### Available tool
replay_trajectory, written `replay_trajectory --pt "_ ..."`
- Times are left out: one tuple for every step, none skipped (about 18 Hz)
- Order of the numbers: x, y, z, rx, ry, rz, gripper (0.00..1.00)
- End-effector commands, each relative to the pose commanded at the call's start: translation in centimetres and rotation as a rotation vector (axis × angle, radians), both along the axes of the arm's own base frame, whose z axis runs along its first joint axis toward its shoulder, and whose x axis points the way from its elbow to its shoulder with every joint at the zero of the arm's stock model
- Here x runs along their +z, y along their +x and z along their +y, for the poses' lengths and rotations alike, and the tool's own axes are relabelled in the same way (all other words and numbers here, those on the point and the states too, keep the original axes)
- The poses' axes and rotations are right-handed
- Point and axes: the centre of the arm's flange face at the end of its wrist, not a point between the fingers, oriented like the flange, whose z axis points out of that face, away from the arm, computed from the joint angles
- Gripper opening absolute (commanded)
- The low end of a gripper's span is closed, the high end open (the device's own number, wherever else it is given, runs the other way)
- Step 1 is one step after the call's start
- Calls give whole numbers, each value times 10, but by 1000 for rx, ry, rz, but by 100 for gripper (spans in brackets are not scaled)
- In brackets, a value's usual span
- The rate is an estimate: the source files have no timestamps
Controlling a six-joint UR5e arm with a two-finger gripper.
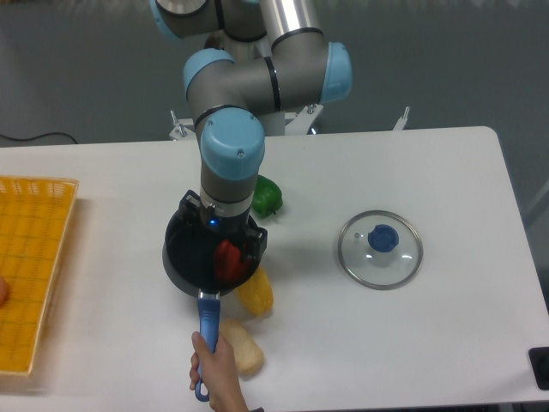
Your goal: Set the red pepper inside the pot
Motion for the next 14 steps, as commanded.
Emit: replay_trajectory --pt "2 -1 -1 -24 0 9 100" --pt "6 -5 -3 -36 0 22 100" --pt "8 -16 -11 -29 -11 31 100" --pt "8 -22 -15 -28 -14 33 100" --pt "9 -24 -16 -51 -11 40 100" --pt "17 -29 -22 -90 -6 63 100" --pt "24 -39 -32 -143 -2 85 100" --pt "26 -48 -39 -208 4 96 100" --pt "28 -56 -45 -270 8 105 100" --pt "29 -63 -51 -324 12 114 100" --pt "30 -71 -58 -365 13 118 100" --pt "29 -79 -64 -391 12 120 100" --pt "29 -87 -70 -409 12 123 100" --pt "31 -99 -79 -417 15 130 100"
